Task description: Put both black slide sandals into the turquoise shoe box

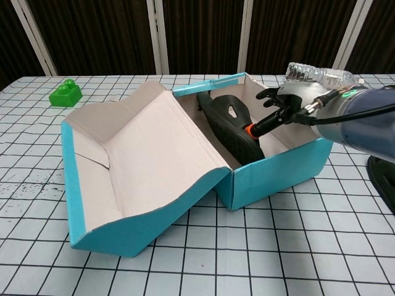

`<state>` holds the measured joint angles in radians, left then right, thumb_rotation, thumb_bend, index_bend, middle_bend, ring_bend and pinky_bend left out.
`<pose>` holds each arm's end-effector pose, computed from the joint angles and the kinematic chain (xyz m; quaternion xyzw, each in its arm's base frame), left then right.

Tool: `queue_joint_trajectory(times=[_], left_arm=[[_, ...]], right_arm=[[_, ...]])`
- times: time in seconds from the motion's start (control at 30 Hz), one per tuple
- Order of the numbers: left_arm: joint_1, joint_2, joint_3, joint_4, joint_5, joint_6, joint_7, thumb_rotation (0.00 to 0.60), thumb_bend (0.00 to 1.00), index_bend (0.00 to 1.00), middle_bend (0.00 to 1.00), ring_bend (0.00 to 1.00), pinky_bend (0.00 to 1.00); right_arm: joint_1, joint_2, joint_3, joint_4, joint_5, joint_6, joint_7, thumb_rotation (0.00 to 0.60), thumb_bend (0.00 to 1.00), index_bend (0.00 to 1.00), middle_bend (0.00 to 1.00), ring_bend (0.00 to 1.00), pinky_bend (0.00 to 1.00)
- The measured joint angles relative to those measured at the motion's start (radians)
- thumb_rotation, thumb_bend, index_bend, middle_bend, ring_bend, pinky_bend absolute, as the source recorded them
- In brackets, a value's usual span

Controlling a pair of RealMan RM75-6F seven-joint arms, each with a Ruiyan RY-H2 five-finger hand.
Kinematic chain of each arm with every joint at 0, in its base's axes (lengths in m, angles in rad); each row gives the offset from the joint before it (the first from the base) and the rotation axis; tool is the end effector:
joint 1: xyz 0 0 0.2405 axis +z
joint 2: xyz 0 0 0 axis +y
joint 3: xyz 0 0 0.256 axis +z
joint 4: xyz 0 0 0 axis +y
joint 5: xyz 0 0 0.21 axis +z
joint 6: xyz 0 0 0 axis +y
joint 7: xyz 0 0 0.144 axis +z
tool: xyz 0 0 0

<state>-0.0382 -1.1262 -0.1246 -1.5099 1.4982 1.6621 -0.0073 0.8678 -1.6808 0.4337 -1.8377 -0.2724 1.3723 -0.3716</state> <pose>-0.3207 0.1786 0.2008 -0.5466 -0.2974 -0.4232 0.6585 -0.0809 -0.3215 -0.0190 0.4522 -0.6969 0.3869 0.4002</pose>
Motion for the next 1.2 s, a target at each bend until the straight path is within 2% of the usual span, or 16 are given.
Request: queue_joint_trajectory(times=[0.17,0.4,0.57,0.83,1.2], left_arm=[[0.001,0.002,-0.001,0.002,-0.001,0.002,-0.005,0.600,0.27,0.05,0.00,0.00,0.01],[0.000,0.002,0.000,0.000,0.000,-0.003,-0.005,0.600,0.26,0.05,0.00,0.00,0.01],[-0.002,-0.002,0.002,-0.002,0.005,-0.002,0.005,0.600,0.26,0.05,0.00,0.00,0.01],[-0.004,-0.006,0.001,-0.002,0.000,-0.006,0.014,0.600,0.27,0.05,0.00,0.00,0.01],[-0.005,-0.009,0.004,-0.007,0.000,-0.011,0.028,0.600,0.27,0.05,0.00,0.00,0.01]], right_arm=[[0.023,-0.047,0.024,0.055,0.032,0.035,-0.051,0.600,0.38,0.06,0.02,0.06,0.04],[0.011,-0.027,0.015,0.027,0.047,0.017,-0.106,0.600,0.38,0.04,0.01,0.03,0.04],[-0.017,0.005,-0.016,-0.022,0.025,-0.012,-0.118,0.600,0.38,0.04,0.01,0.03,0.04],[-0.071,0.054,-0.080,-0.086,-0.068,-0.039,-0.106,0.600,0.38,0.04,0.01,0.03,0.04],[-0.086,0.111,-0.098,-0.126,-0.067,-0.058,-0.144,0.600,0.38,0.04,0.01,0.03,0.04]])
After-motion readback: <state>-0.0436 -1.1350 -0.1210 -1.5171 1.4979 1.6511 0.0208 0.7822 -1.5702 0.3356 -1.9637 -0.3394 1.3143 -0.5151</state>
